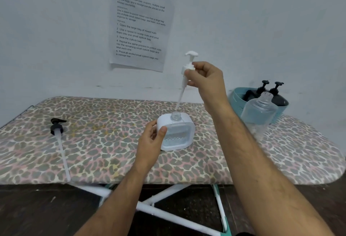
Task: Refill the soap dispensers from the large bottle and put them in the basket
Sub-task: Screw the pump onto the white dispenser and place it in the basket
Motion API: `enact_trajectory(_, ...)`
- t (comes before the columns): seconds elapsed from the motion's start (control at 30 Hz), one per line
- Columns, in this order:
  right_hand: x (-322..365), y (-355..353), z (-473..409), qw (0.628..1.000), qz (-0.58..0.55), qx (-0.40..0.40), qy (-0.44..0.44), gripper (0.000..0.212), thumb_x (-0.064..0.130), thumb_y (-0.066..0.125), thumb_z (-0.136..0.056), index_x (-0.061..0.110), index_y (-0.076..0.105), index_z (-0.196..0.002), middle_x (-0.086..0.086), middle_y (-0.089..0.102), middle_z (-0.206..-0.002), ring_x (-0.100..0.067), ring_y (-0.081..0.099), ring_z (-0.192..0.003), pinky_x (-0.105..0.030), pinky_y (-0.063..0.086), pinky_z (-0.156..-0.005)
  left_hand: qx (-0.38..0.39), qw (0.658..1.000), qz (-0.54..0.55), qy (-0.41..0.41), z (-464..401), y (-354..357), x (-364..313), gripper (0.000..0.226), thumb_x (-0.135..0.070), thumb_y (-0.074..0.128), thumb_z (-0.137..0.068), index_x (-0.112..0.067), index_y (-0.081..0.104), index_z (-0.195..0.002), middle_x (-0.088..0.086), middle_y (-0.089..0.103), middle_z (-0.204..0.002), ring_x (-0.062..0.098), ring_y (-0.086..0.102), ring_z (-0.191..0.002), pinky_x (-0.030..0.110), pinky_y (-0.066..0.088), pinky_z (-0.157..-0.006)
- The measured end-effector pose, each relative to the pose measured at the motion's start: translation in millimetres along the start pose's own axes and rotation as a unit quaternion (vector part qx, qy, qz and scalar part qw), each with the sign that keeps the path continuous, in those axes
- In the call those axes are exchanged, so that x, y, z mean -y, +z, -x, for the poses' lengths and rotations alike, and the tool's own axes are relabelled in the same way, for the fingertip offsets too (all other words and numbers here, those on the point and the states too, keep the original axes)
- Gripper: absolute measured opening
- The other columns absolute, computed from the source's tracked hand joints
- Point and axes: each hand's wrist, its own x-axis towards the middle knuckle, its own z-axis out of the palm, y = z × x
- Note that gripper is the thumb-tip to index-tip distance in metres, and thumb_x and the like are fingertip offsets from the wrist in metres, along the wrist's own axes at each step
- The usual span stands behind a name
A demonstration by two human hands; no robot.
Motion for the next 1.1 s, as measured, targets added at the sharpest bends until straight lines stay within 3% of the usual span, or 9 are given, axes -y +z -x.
enact_trajectory(0.1,-4.7,3.1,11.3,1.0,0.021,0.006,-0.007,0.016,0.003,0.072,-0.084,0.006,0.068,-0.099,0.003,0.064,-0.073,-0.01,0.062,-0.073,-0.035,0.057,-0.078,-0.001,1.0,-0.001,0.006,-0.3,-0.2,0.8,0.051,-0.057,0.061,-0.082,-0.035,0.054,-0.128,-0.001,0.069,-0.118,0.017,0.07,-0.103,0.048,0.061,-0.08)
enact_trajectory(0.2,-16.1,2.3,21.8,0.997,0.069,0.022,-0.009,0.016,0.007,0.073,-0.084,0.007,0.069,-0.1,-0.004,0.067,-0.08,-0.009,0.062,-0.074,-0.027,0.054,-0.074,-0.003,1.0,0.0,0.007,-0.8,0.3,1.7,0.055,-0.058,0.062,-0.082,-0.033,0.054,-0.13,0.0,0.069,-0.118,0.018,0.07,-0.103,0.047,0.061,-0.078)
enact_trajectory(0.4,-40.2,-1.7,42.4,0.993,0.108,0.049,0.024,0.014,0.007,0.073,-0.083,0.008,0.07,-0.097,-0.019,0.071,-0.088,-0.013,0.061,-0.075,-0.037,0.054,-0.075,-0.007,1.0,-0.004,0.004,-1.5,0.5,2.8,0.075,-0.075,0.062,-0.07,-0.032,0.054,-0.131,-0.004,0.069,-0.117,0.015,0.07,-0.103,0.045,0.06,-0.082)
enact_trajectory(0.63,-42.3,-4.4,46.0,0.993,0.104,0.051,0.033,0.017,0.005,0.072,-0.083,0.009,0.069,-0.1,-0.005,0.074,-0.085,-0.011,0.066,-0.078,-0.035,0.055,-0.079,-0.002,1.0,-0.008,0.007,-0.4,0.8,1.4,0.055,-0.074,0.064,-0.071,-0.046,0.055,-0.118,-0.005,0.07,-0.114,0.014,0.071,-0.1,0.05,0.06,-0.083)
enact_trajectory(0.77,-43.0,-3.2,47.2,0.991,0.118,0.062,0.033,0.016,0.006,0.071,-0.084,0.014,0.069,-0.097,-0.008,0.074,-0.088,-0.014,0.067,-0.08,-0.038,0.056,-0.081,-0.001,1.0,-0.008,0.008,-0.7,0.2,1.8,0.052,-0.073,0.062,-0.072,-0.048,0.054,-0.117,-0.007,0.07,-0.113,0.013,0.07,-0.099,0.049,0.059,-0.083)
enact_trajectory(1.1,-52.2,-2.0,59.3,0.982,0.156,0.089,0.058,0.019,0.004,0.071,-0.082,0.014,0.069,-0.099,-0.003,0.075,-0.093,-0.006,0.068,-0.079,-0.017,0.052,-0.069,0.0,1.0,-0.021,0.018,0.2,0.4,1.4,0.047,-0.07,0.062,-0.08,-0.045,0.052,-0.119,-0.008,0.07,-0.111,0.011,0.07,-0.097,0.047,0.059,-0.084)
